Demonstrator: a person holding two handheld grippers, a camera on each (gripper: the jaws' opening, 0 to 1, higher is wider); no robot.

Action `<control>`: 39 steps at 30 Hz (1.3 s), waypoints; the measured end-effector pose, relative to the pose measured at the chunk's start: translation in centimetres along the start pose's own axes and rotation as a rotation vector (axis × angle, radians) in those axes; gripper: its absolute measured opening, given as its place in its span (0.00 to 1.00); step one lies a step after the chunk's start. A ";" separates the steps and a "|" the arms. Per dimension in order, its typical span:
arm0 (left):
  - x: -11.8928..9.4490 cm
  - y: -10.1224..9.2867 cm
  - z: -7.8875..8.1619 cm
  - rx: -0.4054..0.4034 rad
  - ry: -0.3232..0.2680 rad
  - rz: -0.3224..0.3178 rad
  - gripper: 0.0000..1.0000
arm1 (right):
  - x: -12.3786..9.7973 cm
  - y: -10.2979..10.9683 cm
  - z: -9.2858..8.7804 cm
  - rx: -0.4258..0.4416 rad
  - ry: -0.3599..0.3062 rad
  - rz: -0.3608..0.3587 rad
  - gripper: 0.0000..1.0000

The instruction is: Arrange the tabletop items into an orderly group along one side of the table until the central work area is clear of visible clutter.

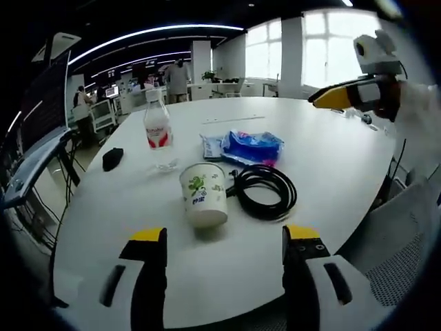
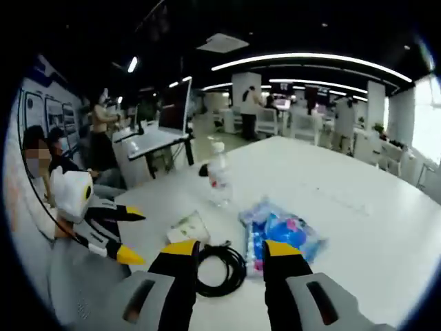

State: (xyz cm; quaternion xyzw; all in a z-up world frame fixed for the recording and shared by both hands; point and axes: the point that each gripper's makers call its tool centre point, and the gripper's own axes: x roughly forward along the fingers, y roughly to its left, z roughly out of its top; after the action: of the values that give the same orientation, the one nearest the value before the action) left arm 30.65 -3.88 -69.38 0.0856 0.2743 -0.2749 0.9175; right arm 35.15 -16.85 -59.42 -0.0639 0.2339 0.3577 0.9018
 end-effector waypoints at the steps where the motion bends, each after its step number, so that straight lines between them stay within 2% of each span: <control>1: 0.0 0.0 0.1 0.001 -0.003 0.002 0.69 | 1.1 0.8 0.8 -0.026 -0.004 0.050 0.36; 4: -0.1 0.1 0.2 0.002 -0.010 0.003 0.69 | 3.5 2.5 2.5 -0.065 -0.005 0.154 0.37; 6: -0.1 0.1 0.3 0.008 -0.014 0.005 0.69 | 5.2 3.2 2.8 -0.086 0.030 0.209 0.39; 10: -0.2 0.2 0.4 0.011 -0.019 0.008 0.69 | 7.9 3.9 2.0 -0.101 0.097 0.308 0.38; 11: -0.2 0.2 0.4 0.012 -0.021 0.009 0.69 | 8.6 3.9 1.0 -0.093 0.148 0.336 0.38; 12: -0.2 0.2 0.5 0.013 -0.023 0.009 0.69 | 9.1 3.6 0.3 -0.096 0.187 0.343 0.38; 14: -0.3 0.2 0.6 0.015 -0.029 0.011 0.69 | 10.3 2.8 -0.5 -0.091 0.218 0.344 0.38; 15: -0.3 0.2 0.6 0.016 -0.031 0.011 0.69 | 10.6 2.7 -0.7 -0.065 0.230 0.353 0.39; 18: -0.3 0.4 0.6 0.028 -0.027 0.021 0.68 | 11.9 1.9 -1.1 0.085 0.252 0.355 0.44; 20: -0.4 0.5 0.6 0.032 -0.029 0.025 0.67 | 12.5 1.7 -1.4 0.125 0.259 0.353 0.47; 24: -0.5 0.5 0.8 0.034 -0.035 0.029 0.67 | 13.4 2.8 -1.3 0.099 0.258 0.387 0.51; 26: -0.5 0.5 0.8 0.034 -0.036 0.030 0.67 | 13.7 3.7 -2.3 0.081 0.305 0.416 0.50; 31: -0.5 0.6 0.7 0.042 -0.029 0.033 0.65 | 14.1 4.9 -4.0 0.059 0.374 0.437 0.48; 35: -0.6 0.7 0.6 0.046 -0.022 0.035 0.64 | 13.8 5.0 -5.0 -0.010 0.405 0.437 0.39; 39: -0.6 0.7 0.5 0.048 -0.014 0.034 0.63 | 13.7 4.8 -5.5 -0.023 0.426 0.426 0.24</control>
State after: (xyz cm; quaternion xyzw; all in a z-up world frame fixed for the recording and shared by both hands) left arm 30.80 -3.20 -68.64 0.1106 0.2594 -0.2662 0.9217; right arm 38.59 -6.46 -70.42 -0.0969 0.4218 0.5201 0.7364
